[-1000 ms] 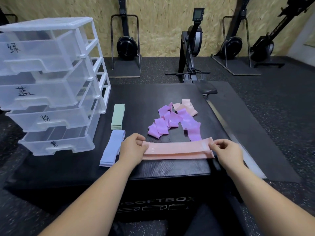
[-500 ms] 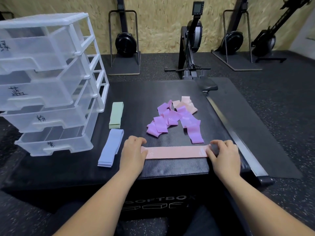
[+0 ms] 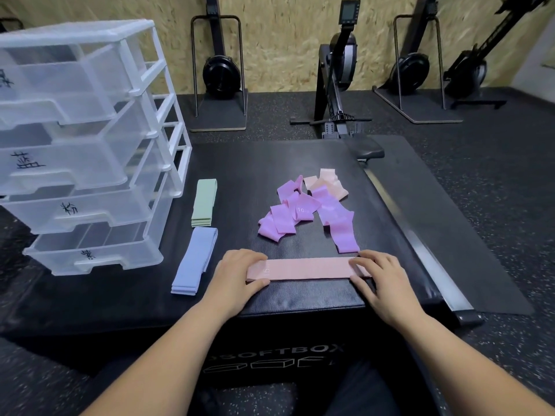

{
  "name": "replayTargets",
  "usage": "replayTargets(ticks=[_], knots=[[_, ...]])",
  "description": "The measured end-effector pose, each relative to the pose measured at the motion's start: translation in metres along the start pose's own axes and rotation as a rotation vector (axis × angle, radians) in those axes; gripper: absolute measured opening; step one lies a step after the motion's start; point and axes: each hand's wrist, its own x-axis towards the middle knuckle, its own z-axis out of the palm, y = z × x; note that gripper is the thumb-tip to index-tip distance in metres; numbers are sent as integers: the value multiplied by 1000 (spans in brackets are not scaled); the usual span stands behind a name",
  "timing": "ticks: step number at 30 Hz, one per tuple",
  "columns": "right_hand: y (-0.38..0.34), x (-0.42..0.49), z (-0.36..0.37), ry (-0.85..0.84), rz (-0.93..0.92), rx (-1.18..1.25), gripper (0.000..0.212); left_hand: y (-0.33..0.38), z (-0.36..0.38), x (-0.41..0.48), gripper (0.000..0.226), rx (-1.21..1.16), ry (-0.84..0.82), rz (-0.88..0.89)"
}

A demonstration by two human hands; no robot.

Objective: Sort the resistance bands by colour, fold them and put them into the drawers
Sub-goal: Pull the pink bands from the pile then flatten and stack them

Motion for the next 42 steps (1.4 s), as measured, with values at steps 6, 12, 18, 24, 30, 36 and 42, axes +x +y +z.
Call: replayTargets(ticks=[6, 12, 18, 24, 30, 36, 42], knots=[[2, 6, -6, -46, 8, 19, 35, 2, -6, 6, 47, 4, -47, 4], [6, 32, -13, -49, 18, 20, 40, 9, -18, 35, 63, 22, -53, 55], [0, 106, -18, -94, 88, -2, 48, 32, -15, 88, 56, 88, -17, 48], [-1, 178, -13, -278, 137, -89, 55, 46, 6, 135, 65, 178, -36, 11], [-5, 236, 7, -375, 95, -168, 55, 54, 31, 165, 79, 266, -49, -32], [-1, 274, 40, -395, 23, -200, 48, 36, 54, 174, 76, 288, -130, -50], [11, 286, 53, -195, 50, -203, 31, 28, 57, 179, 73, 251, -153, -79]])
